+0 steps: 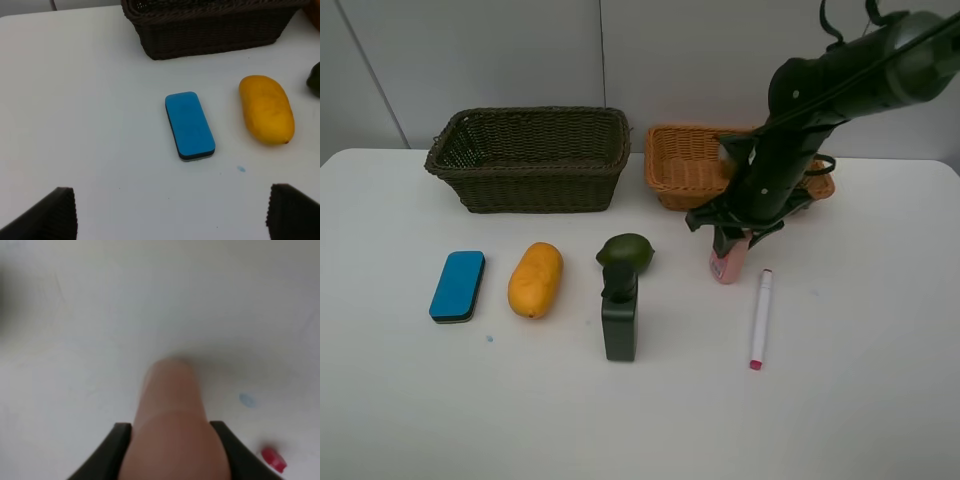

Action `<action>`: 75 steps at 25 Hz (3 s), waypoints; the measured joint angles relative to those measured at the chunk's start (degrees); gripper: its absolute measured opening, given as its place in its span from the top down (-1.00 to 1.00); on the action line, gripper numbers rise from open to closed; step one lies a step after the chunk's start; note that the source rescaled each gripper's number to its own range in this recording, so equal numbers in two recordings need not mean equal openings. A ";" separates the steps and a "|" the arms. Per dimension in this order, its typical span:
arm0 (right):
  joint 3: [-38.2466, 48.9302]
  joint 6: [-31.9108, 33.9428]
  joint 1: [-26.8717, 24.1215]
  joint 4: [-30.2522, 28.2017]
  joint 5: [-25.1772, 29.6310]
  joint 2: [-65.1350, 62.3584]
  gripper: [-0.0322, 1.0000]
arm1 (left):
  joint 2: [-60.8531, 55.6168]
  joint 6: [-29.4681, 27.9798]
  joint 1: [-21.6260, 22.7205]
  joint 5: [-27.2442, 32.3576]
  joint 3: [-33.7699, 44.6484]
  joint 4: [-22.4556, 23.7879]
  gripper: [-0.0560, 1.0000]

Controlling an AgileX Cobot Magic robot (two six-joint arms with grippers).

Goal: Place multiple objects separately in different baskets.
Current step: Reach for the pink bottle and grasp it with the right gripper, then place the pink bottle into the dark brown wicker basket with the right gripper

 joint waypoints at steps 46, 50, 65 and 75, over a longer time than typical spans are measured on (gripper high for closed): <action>-57.91 -28.13 9.91 19.31 -8.20 28.22 0.44 | 0.00 0.00 0.00 0.00 0.00 0.00 -1.00; -57.91 -28.32 9.91 19.31 -11.81 31.02 0.45 | 0.00 0.00 0.00 0.00 0.00 0.00 -1.00; -57.91 -28.32 9.91 17.88 -14.83 34.12 0.45 | 0.00 0.00 0.00 0.00 0.00 0.00 -1.00; -57.91 -28.32 9.91 17.52 -15.56 34.61 -0.16 | 0.00 0.00 0.00 0.00 0.00 0.00 -1.00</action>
